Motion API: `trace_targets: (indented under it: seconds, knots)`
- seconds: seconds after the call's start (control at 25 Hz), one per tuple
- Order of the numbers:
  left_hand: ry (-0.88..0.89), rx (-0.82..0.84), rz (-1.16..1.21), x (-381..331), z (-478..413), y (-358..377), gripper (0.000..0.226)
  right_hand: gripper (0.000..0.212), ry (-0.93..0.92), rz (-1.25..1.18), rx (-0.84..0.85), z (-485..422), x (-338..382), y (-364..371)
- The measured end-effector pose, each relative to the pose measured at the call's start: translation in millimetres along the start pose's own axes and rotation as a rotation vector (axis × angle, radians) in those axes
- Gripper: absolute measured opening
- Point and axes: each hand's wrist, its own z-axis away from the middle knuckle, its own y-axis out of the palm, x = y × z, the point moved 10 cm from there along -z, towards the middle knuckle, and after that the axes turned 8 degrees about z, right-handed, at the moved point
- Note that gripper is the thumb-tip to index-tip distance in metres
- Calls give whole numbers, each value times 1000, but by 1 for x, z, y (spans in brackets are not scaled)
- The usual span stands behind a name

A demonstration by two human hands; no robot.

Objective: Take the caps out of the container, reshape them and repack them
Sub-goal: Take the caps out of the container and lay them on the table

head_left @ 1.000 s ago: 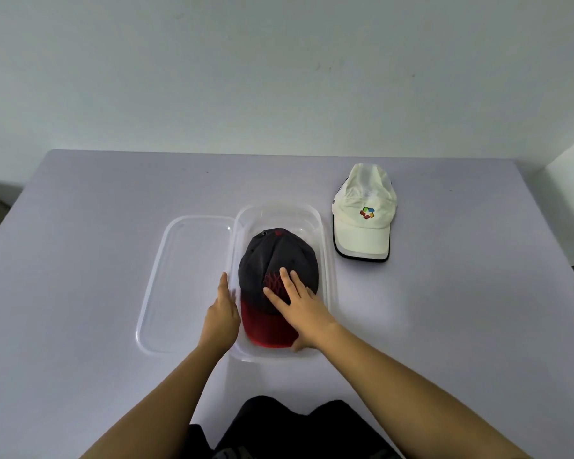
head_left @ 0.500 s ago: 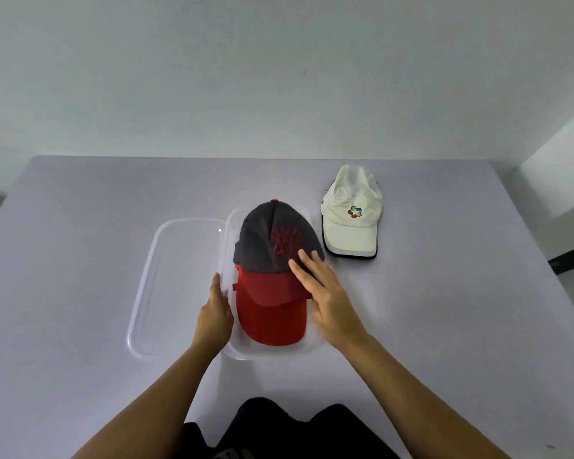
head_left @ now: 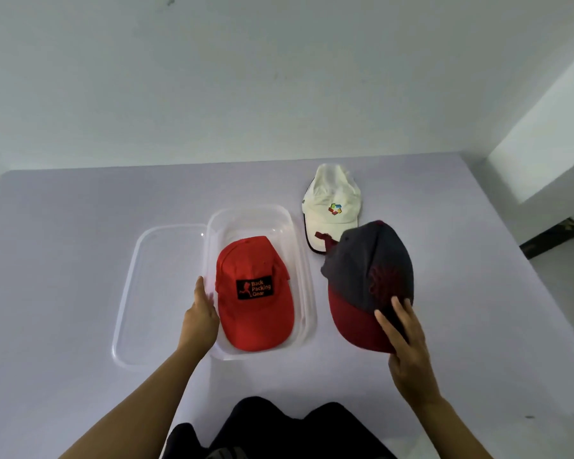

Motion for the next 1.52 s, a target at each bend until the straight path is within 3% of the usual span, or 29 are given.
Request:
trace_targets:
  seconds: [0.16, 0.44, 0.52, 0.68, 0.76, 0.84, 0.92, 1.0, 1.08, 1.2, 1.36, 1.52]
  knots:
    - [-1, 6, -4, -1, 1, 0, 52, 112, 8, 75, 268, 31, -16, 46]
    - [-5, 10, 5, 1, 2, 1, 51, 86, 47, 59, 627, 14, -29, 90]
    - [-5, 7, 10, 1, 4, 1, 52, 79, 62, 80, 602, -1, -24, 86]
    - [-11, 6, 29, 0, 6, 1, 53, 49, 39, -12, 339, -52, 27, 64]
    - [-13, 21, 43, -4, 8, 4, 54, 42, -75, -109, 377, -73, 80, 65]
    - [-13, 27, 53, -6, 10, 4, 55, 50, -206, -131, 620, -71, 129, 97]
    - [-15, 28, 57, -7, 10, 2, 56, 73, -264, 25, 866, -58, 148, 139]
    - [-27, 35, 63, -5, 9, 0, 57, 94, -300, 205, 970, -51, 151, 166]
    - [-38, 53, 51, -4, 8, 0, 58, 109, -324, 331, 988, -51, 148, 179]
    - [-29, 50, 27, -5, 8, -2, 60, 114, -407, 477, 933, -57, 147, 181]
    - [-8, 46, 10, -5, 6, -1, 59, 106, -436, 481, 903, -61, 149, 179]
    - [-14, 47, 28, 3, 1, -1, 62, 84, -230, 339, 801, -83, 148, 167]
